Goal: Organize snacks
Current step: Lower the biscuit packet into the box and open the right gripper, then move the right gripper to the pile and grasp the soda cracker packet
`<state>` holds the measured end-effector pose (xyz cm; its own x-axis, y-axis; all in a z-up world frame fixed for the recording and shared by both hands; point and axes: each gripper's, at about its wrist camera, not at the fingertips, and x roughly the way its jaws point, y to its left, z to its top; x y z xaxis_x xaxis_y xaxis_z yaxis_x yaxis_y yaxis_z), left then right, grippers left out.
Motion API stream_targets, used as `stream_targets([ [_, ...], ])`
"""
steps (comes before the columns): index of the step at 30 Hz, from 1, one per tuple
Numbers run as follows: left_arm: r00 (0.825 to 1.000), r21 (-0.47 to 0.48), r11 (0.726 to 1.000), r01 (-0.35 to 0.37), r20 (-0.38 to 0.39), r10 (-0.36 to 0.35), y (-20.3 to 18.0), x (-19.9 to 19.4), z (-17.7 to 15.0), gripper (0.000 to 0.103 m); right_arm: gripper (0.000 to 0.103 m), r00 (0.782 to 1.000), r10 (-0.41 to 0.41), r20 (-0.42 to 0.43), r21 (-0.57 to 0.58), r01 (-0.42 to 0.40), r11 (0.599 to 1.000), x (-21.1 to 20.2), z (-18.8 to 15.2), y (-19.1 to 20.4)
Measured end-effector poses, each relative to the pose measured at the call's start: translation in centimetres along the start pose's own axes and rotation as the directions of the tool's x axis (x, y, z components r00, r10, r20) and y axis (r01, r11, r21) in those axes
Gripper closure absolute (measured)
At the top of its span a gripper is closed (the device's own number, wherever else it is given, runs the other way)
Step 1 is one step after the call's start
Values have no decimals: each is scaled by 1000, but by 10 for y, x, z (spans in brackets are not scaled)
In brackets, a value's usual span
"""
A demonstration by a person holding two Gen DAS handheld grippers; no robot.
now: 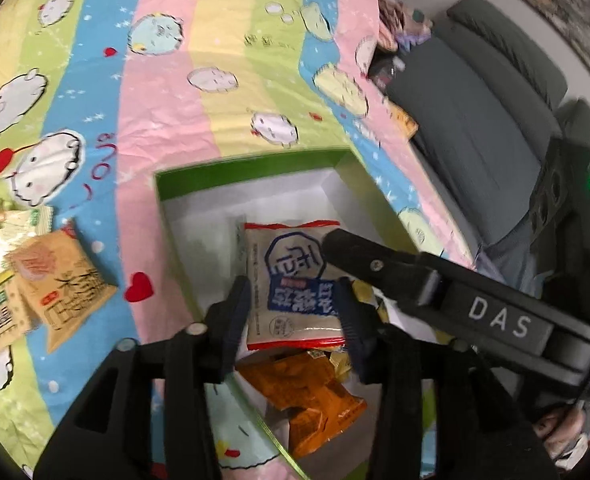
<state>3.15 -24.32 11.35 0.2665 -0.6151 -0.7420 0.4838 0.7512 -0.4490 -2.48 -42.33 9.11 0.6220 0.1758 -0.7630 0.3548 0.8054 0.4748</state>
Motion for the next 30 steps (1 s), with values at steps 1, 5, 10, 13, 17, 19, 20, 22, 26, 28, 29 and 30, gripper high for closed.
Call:
stream_targets([
  [1,1000,-15,1000,8,23,-8,6,-11,1,48,37,1000,7,15,-9,-7,1000,-4,0,3],
  [5,995,-63,998,-15,97,21,30,-49,0,34,31,996,62,64,-57,-58,997,-17,-4,18],
  [10,968,-156,980,-127,196,156,81,-104,-12,20,28,987,121,102,-141,-106,984,-27,-10,48],
  [13,942,-242,951,-192,227,248,120,-130,-19,18,26,978,182,98,-187,-162,969,-27,-14,68],
  [17,933,-379,901,-212,196,302,171,-142,-39,18,26,966,256,23,-250,-243,937,-14,-23,104],
  [19,932,-416,881,-224,174,319,189,-140,-50,18,26,960,279,-29,-265,-277,924,-1,-31,124],
  [20,932,-428,874,-230,162,325,196,-136,-55,19,26,953,297,-64,-269,-303,914,9,-36,136],
  [22,937,-435,868,-241,129,325,205,-125,-60,19,26,939,321,-122,-283,-343,896,28,-44,157],
  [26,951,-458,858,-233,78,300,222,-101,-69,20,26,913,300,-277,-302,-379,875,81,-62,195],
  [28,958,-463,858,-221,63,281,227,-90,-71,23,28,905,275,-324,-299,-374,878,101,-68,204],
  [29,960,-463,859,-220,55,276,230,-87,-71,23,28,905,259,-338,-303,-365,880,110,-71,208],
  [30,961,-462,858,-224,40,273,232,-81,-71,25,29,908,230,-350,-309,-344,887,120,-73,210],
])
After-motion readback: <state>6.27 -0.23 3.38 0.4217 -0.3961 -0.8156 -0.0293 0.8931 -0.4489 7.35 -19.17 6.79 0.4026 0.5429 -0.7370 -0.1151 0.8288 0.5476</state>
